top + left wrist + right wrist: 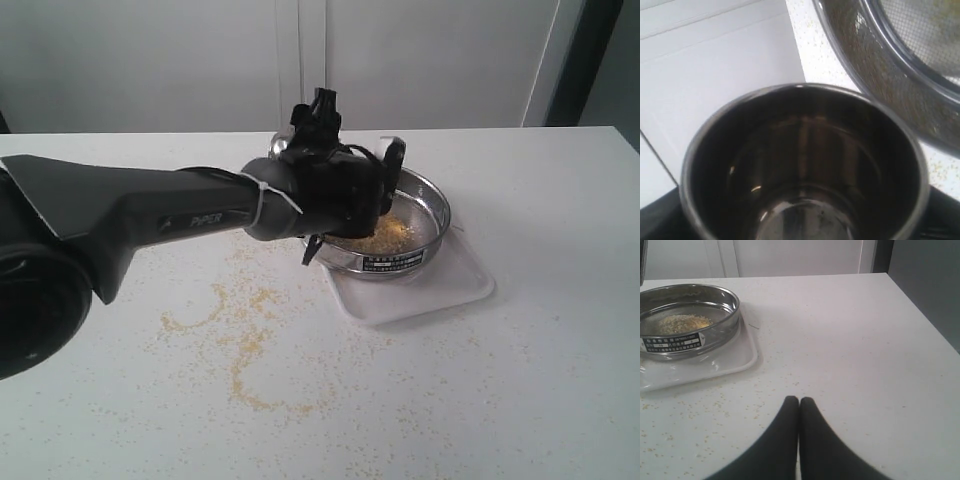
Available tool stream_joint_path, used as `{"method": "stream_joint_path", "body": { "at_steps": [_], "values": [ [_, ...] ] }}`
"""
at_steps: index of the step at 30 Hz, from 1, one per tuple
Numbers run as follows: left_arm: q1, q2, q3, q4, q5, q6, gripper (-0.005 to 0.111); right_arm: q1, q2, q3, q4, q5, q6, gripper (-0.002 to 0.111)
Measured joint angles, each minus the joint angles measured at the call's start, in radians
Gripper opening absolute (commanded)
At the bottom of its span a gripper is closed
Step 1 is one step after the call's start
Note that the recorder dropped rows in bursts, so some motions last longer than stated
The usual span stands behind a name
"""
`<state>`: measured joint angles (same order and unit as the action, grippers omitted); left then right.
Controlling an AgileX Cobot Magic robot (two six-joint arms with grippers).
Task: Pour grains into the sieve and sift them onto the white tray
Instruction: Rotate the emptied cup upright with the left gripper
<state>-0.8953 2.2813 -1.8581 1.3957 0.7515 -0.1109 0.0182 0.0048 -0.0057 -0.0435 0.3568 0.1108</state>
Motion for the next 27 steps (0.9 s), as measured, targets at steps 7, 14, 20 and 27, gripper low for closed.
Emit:
{"method": "stream_joint_path", "body": {
  "at_steps": [7,14,20,27],
  "values": [
    [0.0,-0.066,0.0,-0.236,-0.13,-0.033,0.0,0.0,0.0,0.0,0.0,0.0,0.0,0.0],
    [0.026,-0.095,0.0,-0.474,-0.165,-0.037,0.0,0.0,0.0,0.0,0.0,0.0,0.0,0.0],
    [0.097,-0.13,0.0,-0.706,-0.235,-0.018,0.0,0.0,0.0,0.0,0.0,0.0,0.0,0.0],
    [0.18,-0.155,0.0,-0.983,-0.269,0.111,0.0,0.0,0.0,0.0,0.0,0.0,0.0,0.0]
  ]
}}
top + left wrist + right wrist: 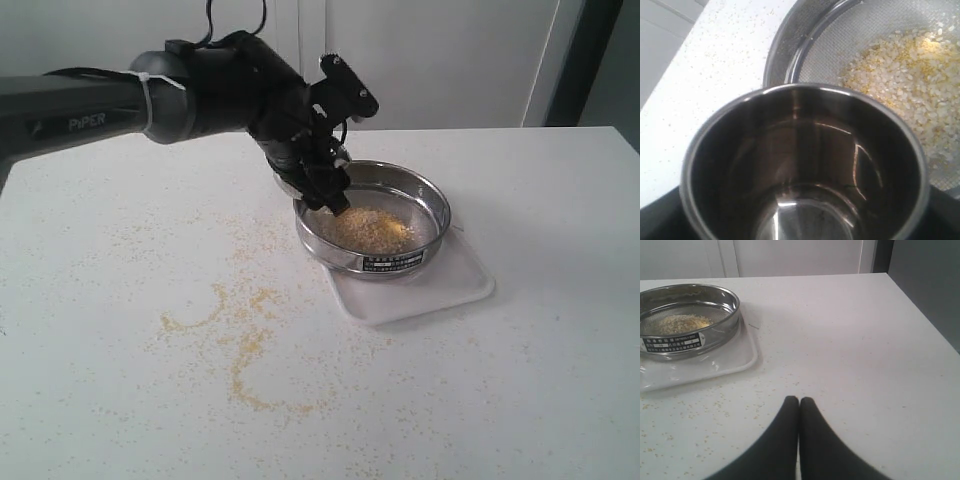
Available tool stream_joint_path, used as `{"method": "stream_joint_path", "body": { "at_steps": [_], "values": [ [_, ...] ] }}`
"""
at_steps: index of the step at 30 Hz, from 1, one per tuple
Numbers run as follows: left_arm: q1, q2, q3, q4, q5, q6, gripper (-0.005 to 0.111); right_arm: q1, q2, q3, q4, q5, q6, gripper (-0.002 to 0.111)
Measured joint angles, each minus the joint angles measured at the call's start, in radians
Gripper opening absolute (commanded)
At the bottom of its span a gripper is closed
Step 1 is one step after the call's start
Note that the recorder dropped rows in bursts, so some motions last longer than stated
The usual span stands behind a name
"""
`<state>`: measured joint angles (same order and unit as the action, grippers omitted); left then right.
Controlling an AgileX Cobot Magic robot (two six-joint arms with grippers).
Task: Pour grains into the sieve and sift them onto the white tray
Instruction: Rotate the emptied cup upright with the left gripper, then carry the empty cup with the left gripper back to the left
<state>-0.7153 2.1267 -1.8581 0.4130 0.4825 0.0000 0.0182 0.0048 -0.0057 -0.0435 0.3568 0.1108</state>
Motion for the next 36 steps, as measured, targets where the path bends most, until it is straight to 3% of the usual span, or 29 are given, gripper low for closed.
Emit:
{"method": "stream_joint_path", "body": {
  "at_steps": [20,25,36],
  "values": [
    [0.152,-0.042,0.026,-0.847,-0.02,0.584,0.0,0.0,0.0,0.0,0.0,0.0,0.0,0.0],
    [0.204,-0.076,0.11,-1.056,-0.047,0.767,0.0,0.0,0.0,0.0,0.0,0.0,0.0,0.0],
    [0.327,-0.205,0.399,-1.62,-0.123,1.357,0.0,0.0,0.0,0.0,0.0,0.0,0.0,0.0]
  ]
}}
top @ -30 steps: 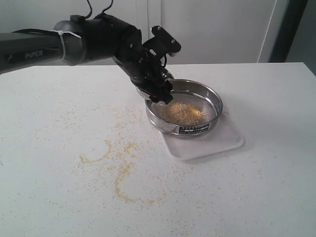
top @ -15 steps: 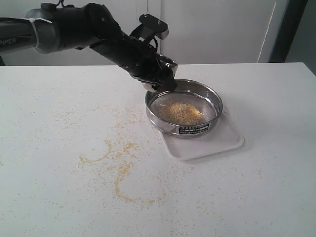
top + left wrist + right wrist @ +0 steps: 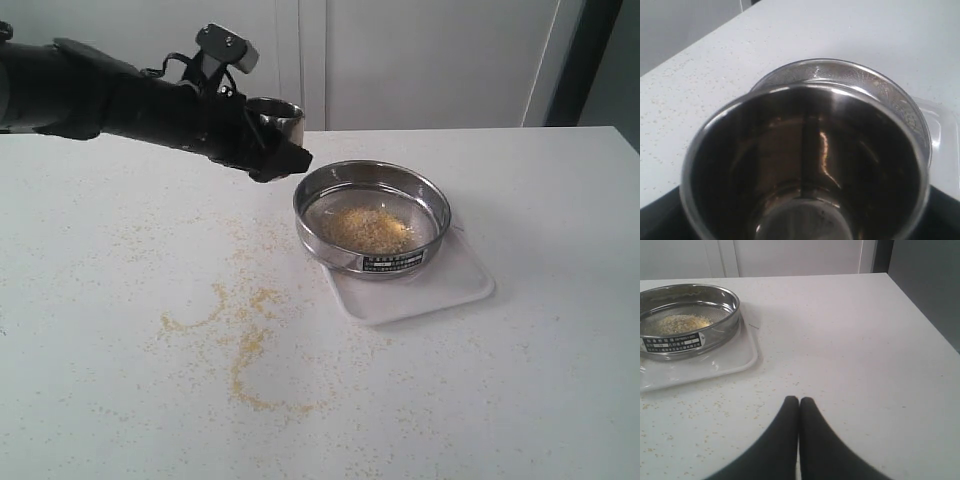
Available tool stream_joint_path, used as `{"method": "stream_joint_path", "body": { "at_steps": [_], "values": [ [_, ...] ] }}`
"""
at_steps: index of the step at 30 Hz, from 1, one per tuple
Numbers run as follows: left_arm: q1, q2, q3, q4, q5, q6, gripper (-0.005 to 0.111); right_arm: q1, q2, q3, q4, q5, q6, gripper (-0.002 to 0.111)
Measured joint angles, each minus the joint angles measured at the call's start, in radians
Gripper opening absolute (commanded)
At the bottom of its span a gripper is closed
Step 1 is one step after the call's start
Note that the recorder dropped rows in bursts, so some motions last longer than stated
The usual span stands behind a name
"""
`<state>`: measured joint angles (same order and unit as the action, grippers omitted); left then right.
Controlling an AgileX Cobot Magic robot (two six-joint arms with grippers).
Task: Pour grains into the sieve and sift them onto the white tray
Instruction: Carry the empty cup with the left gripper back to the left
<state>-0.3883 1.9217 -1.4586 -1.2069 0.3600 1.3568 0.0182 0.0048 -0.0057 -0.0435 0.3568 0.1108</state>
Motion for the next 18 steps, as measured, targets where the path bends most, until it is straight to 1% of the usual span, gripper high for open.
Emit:
{"method": "stream_joint_path", "body": {
  "at_steps": [1,4,6,9,12,18],
  "values": [
    [0.017,-0.008,0.024,-0.069,0.01,0.074,0.0,0.0,0.0,0.0,0.0,0.0,0.0,0.0],
    [0.076,-0.011,0.09,-0.32,0.1,0.328,0.0,0.0,0.0,0.0,0.0,0.0,0.0,0.0],
    [0.102,-0.011,0.131,-0.445,0.15,0.457,0.0,0.0,0.0,0.0,0.0,0.0,0.0,0.0],
    [0.12,-0.013,0.168,-0.495,0.167,0.543,0.0,0.0,0.0,0.0,0.0,0.0,0.0,0.0],
    [0.123,-0.013,0.2,-0.501,0.163,0.6,0.0,0.0,0.0,0.0,0.0,0.0,0.0,0.0],
    [0.124,-0.013,0.231,-0.503,0.15,0.6,0.0,0.0,0.0,0.0,0.0,0.0,0.0,0.0]
  ]
}}
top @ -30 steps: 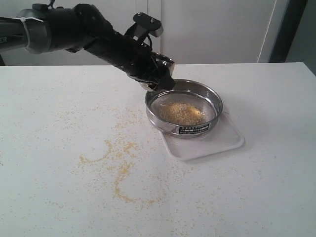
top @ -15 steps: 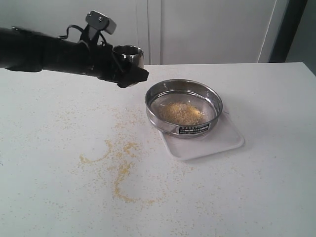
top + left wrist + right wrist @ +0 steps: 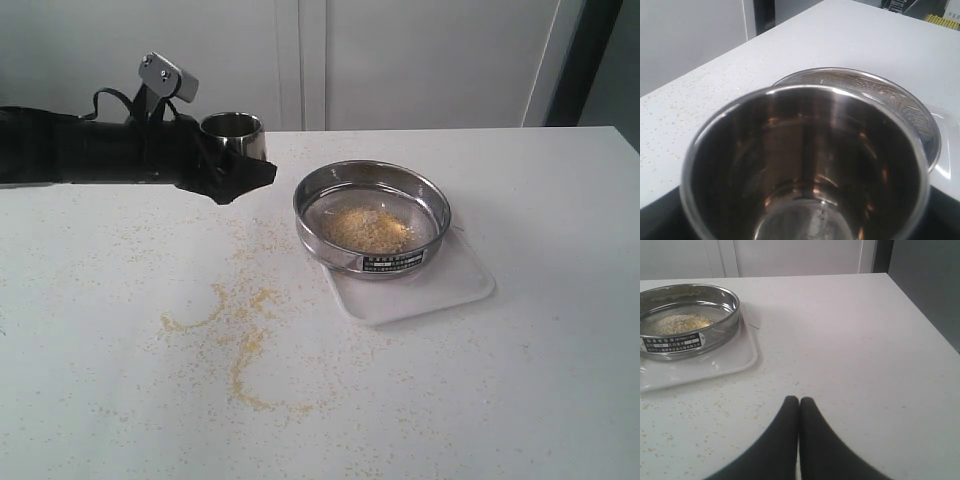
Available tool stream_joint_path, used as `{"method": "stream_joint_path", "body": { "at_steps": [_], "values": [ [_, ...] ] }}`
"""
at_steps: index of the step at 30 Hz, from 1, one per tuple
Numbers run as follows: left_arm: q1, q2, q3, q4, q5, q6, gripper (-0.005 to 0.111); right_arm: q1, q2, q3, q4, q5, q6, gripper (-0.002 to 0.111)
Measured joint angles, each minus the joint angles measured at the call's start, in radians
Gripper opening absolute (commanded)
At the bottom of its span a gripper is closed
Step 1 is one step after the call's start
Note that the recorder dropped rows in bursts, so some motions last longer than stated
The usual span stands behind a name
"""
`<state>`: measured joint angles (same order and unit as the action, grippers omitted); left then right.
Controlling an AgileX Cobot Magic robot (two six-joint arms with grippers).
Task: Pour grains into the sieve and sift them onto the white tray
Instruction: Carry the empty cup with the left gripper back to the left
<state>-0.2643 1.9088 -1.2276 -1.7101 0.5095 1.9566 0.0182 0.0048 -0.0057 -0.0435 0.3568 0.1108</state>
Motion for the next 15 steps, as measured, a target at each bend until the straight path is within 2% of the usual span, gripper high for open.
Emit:
{"method": "stream_joint_path", "body": {
  "at_steps": [4,12,15],
  "values": [
    [0.004,0.0,0.002,-0.002,-0.026,0.002,0.0,0.0,0.0,0.0,0.0,0.0,0.0,0.0],
    [0.063,0.0,0.002,-0.004,0.01,0.002,0.0,0.0,0.0,0.0,0.0,0.0,0.0,0.0],
    [0.077,0.0,0.002,-0.004,-0.03,0.002,0.0,0.0,0.0,0.0,0.0,0.0,0.0,0.0]
  ]
}}
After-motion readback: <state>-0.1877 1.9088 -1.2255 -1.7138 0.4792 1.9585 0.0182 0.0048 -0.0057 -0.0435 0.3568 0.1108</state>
